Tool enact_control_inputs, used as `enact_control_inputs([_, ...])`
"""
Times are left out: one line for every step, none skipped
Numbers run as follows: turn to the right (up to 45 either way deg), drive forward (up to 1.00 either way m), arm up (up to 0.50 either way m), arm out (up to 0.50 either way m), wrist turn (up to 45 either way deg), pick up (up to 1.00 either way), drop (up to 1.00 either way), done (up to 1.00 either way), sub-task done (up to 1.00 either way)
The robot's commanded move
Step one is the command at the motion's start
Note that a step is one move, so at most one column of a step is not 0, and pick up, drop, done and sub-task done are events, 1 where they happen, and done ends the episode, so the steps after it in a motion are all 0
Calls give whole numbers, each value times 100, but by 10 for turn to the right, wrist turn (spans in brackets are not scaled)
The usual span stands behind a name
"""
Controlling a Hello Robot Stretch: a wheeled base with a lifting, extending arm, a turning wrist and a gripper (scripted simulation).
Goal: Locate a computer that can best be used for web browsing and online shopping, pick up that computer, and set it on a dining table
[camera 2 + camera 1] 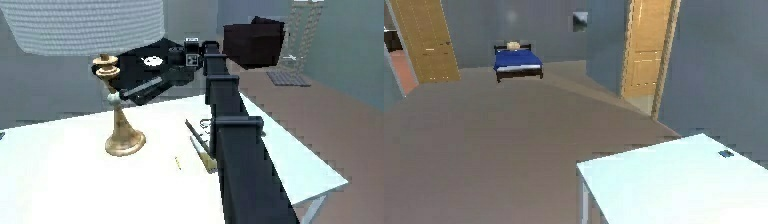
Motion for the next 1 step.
enact_control_inputs([0, 0, -4, 0, 0, 0, 0, 0, 0])
